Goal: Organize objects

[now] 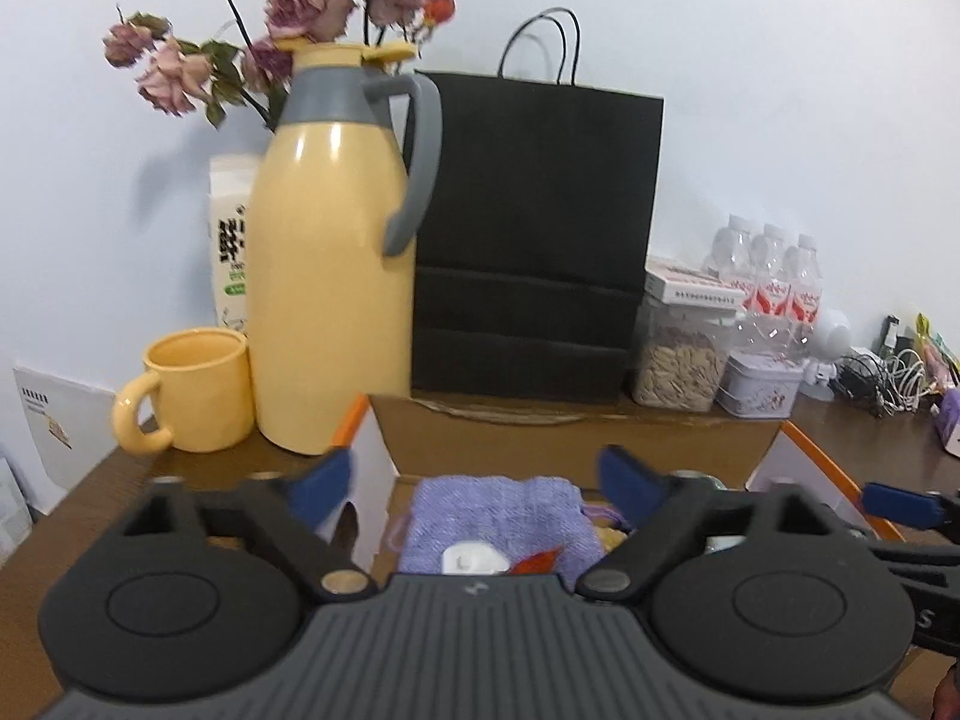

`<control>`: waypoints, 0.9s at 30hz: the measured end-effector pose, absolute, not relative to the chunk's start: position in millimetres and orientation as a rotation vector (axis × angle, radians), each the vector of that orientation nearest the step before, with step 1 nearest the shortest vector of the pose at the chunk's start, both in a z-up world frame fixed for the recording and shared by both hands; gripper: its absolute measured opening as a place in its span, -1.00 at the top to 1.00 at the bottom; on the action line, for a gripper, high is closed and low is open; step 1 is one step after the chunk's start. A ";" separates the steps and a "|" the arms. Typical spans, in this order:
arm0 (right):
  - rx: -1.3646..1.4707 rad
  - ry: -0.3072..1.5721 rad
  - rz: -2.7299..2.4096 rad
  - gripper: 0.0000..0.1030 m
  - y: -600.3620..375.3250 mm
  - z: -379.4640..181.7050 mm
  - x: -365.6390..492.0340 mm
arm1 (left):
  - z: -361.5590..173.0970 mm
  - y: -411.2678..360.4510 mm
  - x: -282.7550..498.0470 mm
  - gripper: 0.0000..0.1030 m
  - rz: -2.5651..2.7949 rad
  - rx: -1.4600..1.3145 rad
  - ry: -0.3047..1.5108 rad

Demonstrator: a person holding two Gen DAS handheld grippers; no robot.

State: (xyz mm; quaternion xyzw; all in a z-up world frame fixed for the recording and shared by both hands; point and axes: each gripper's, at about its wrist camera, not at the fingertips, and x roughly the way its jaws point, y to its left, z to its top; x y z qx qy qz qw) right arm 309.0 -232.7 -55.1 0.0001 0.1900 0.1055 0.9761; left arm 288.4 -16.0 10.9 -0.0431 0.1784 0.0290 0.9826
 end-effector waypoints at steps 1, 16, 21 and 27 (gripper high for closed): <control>0.004 0.376 0.210 -0.66 -233.4 -54.8 307.7 | 11.3 -15.1 286.2 -1.00 0.064 -0.087 0.346; 0.022 0.365 0.218 -1.00 -237.8 -48.2 296.1 | 16.9 -4.5 272.5 -1.00 0.097 -0.092 0.346; 0.018 0.358 0.238 -1.00 -236.3 -38.7 281.8 | 24.0 -8.1 247.1 -1.00 0.087 -0.065 0.322; 0.012 0.360 0.274 -1.00 -235.7 -25.7 250.1 | 29.4 -9.6 207.2 -1.00 0.047 -0.037 0.336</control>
